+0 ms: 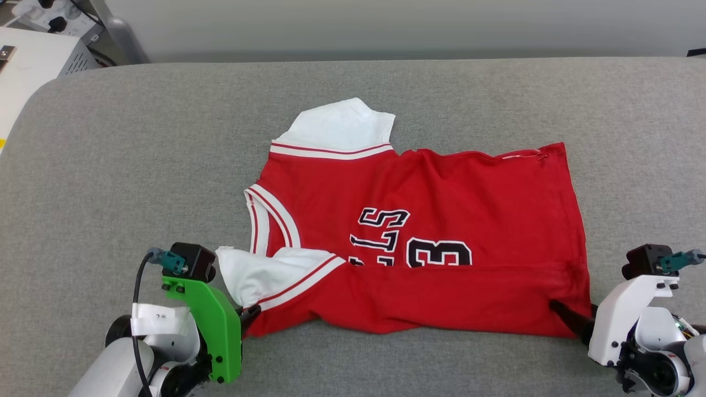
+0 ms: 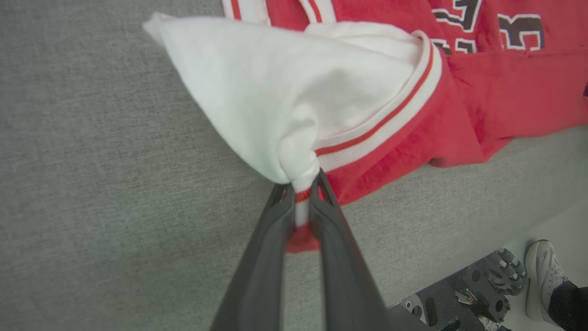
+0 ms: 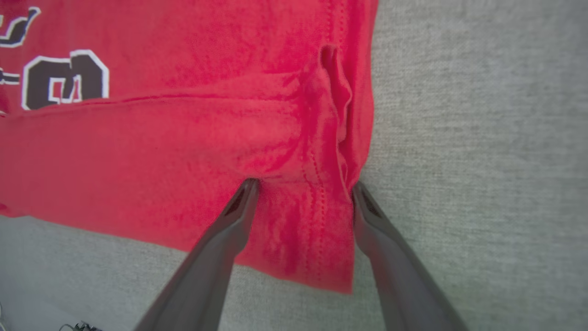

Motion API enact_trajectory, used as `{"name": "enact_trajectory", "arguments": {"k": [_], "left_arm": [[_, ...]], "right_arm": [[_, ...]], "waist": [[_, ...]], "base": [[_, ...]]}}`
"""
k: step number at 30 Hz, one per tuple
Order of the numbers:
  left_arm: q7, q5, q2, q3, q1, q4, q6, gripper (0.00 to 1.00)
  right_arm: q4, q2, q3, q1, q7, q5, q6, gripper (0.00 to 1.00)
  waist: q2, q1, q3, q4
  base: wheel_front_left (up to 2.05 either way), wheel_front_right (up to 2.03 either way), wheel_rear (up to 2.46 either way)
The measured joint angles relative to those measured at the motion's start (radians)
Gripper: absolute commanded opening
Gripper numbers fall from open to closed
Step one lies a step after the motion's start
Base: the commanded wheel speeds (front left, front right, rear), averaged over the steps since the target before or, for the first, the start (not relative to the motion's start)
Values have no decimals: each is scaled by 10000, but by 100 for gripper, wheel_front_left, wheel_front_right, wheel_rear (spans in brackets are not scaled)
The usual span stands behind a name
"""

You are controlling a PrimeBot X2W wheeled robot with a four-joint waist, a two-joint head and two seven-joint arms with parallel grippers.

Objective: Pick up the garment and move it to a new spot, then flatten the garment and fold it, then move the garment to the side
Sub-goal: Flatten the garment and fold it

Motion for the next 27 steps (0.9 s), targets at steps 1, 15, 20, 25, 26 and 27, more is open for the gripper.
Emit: {"name": "enact_trajectory", "arguments": {"k": [1, 15, 20, 25, 26, 27], "left_arm": [[-15, 2, 0, -2, 0, 12, 0, 0], [-169, -92, 50, -59, 575, -58, 4, 0], [-113, -174, 265, -17, 1165, -466, 155, 0], [-27, -190, 579, 138, 1754, -886, 443, 0], [4, -194, 646, 155, 1889, -984, 527, 0], [56, -203, 715, 159, 2018, -1076, 583, 0]], "right_arm": [[115, -13, 12, -43, 75, 44, 0, 59], [169, -313, 439, -141, -71, 573, -6, 0], [-426, -414, 529, 414, -25, 566, -6, 0], [-997, -539, 297, 1094, 151, 564, -6, 0], [-1126, -533, 228, 1267, 228, 552, -6, 0], [-1258, -512, 130, 1441, 303, 556, -6, 0]], "waist": [[0, 0, 20, 24], [0, 0, -668, 44], [0, 0, -1208, -5], [0, 0, -1697, -22], [0, 0, -1795, -21], [0, 0, -1884, -19]], "base": [[0, 0, 0], [0, 0, 0], [0, 0, 0], [0, 0, 0], [0, 0, 0], [0, 0, 0]]}}
